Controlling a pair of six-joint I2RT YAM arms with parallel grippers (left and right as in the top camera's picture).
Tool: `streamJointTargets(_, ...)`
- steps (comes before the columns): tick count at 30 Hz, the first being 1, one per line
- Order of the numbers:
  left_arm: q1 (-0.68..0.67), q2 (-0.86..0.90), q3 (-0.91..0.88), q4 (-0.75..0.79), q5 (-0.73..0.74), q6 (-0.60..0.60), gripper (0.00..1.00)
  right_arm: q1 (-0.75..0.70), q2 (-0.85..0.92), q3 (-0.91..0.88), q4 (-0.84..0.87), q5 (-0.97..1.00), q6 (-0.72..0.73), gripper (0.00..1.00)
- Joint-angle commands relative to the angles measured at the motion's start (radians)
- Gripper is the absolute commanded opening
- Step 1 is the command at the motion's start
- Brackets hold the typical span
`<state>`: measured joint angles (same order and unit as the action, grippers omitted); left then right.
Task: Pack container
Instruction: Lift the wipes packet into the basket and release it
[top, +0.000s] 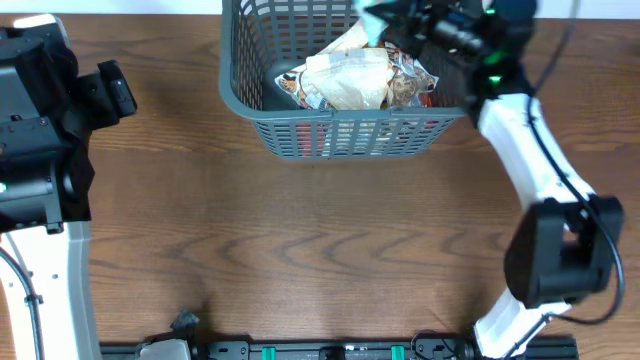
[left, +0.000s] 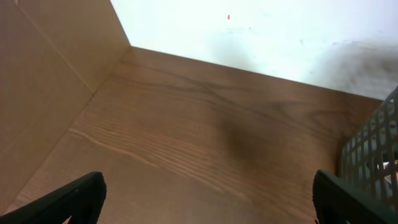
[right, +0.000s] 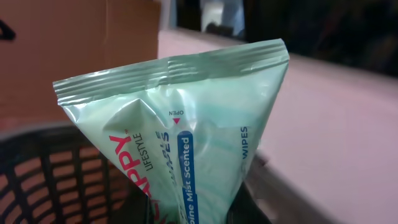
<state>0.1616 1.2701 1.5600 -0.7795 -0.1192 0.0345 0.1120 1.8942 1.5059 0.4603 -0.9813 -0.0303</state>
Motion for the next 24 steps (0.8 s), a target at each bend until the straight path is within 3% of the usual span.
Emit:
streamJointTargets(1,-0.001,0.004,0.007,-0.013,0.0,0.014,0.99,0.021,0.012,0.005,0.006,-0.022,0.028,0.01)
streamJointTargets(2,-0.001,0.004,0.007,-0.02,0.0,0.014,0.99,0.024,0.016,0.005,0.007,-0.022,0.037,0.19)
streamJointTargets(4,-0.001,0.004,0.007,-0.026,0.0,0.014,0.99,0.026,0.016,0.005,0.006,-0.023,0.047,0.99)
streamJointTargets(18,-0.002,0.004,0.007,-0.027,0.0,0.014,0.99,-0.006,-0.026,0.056,0.027,-0.108,0.086,0.99)
streamJointTargets(24,-0.002,0.004,0.007,-0.027,0.0,0.013,0.99,-0.138,-0.202,0.093,-0.193,-0.039,0.085,0.99)
